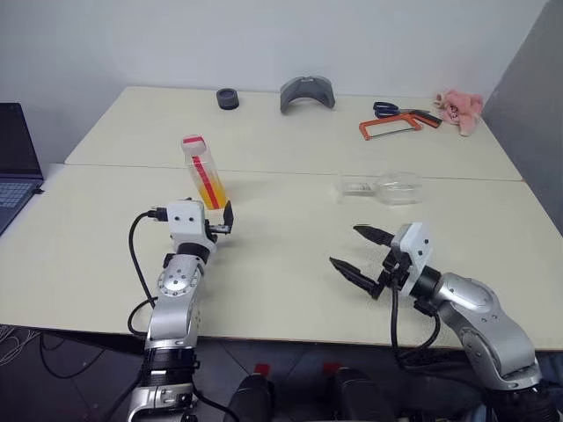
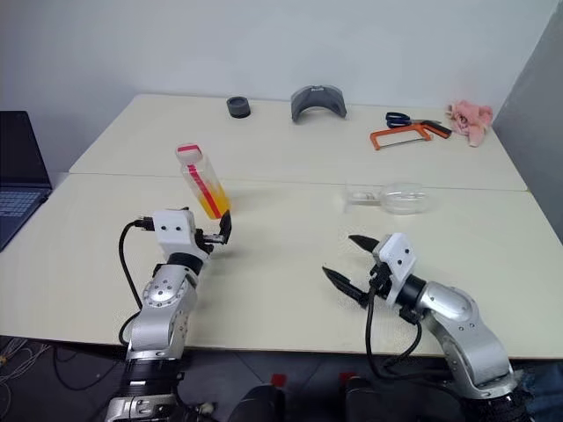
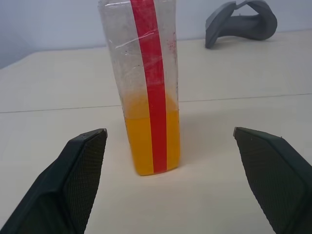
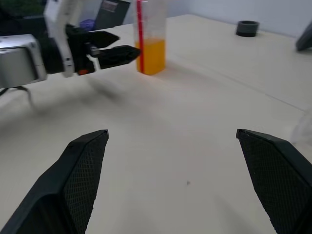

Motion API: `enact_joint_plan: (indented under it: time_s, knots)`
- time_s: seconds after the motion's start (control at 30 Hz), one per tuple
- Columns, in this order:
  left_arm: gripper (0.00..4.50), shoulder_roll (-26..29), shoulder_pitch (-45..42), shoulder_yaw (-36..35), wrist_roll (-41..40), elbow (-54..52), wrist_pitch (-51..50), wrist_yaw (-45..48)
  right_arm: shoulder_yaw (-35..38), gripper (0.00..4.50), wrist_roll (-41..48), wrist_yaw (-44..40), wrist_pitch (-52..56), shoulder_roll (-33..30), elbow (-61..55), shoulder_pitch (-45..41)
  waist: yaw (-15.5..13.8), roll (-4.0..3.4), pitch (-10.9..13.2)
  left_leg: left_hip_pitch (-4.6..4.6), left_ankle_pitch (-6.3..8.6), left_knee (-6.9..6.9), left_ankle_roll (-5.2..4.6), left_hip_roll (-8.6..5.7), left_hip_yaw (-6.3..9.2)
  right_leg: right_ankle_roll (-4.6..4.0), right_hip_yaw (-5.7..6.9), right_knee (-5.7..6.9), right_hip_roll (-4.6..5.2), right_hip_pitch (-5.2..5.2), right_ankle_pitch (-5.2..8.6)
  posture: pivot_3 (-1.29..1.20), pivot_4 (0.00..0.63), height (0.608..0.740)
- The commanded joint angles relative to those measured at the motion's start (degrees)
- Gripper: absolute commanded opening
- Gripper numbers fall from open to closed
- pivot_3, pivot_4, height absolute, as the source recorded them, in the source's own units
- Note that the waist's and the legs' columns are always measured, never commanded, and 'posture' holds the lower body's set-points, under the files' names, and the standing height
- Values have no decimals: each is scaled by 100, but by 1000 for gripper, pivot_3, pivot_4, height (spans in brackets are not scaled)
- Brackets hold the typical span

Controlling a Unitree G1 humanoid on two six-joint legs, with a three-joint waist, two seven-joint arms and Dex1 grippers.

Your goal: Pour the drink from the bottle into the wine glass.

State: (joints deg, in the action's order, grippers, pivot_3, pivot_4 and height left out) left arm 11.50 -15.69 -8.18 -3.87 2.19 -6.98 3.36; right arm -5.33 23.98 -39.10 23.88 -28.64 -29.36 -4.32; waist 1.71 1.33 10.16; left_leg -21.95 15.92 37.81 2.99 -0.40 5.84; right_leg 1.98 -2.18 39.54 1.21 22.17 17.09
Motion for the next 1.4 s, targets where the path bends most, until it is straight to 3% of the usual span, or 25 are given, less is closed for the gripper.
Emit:
enact_joint_plan:
  time_s: [0.03,0.5,0.9,1.4]
  knots:
    - [4455,-14,-245,-75,166,-42,83,-300,15,4500,111,-38,85,-32,-263,-144,-2,1,0,0,0,0,0,0,0,1,0,-1,0,0,-1,0,150,740]
    - [4455,50,-917,-68,318,504,17,-588,100,4500,363,300,576,140,-225,-907,-8,2,1,-7,0,1,1,-3,2,5,2,-11,1,0,-4,0,150,740]
    - [4455,139,-1372,-80,540,864,-188,-886,56,4500,339,379,645,253,-210,-1060,-7,2,1,-9,0,1,1,-4,3,5,5,-13,2,1,-4,0,150,740]
    - [4455,128,-2603,-101,570,2238,-34,-1103,-21,4500,308,438,714,438,-38,-1489,-4,3,2,-13,-1,2,2,-5,3,6,7,-13,3,5,-5,0,150,740]
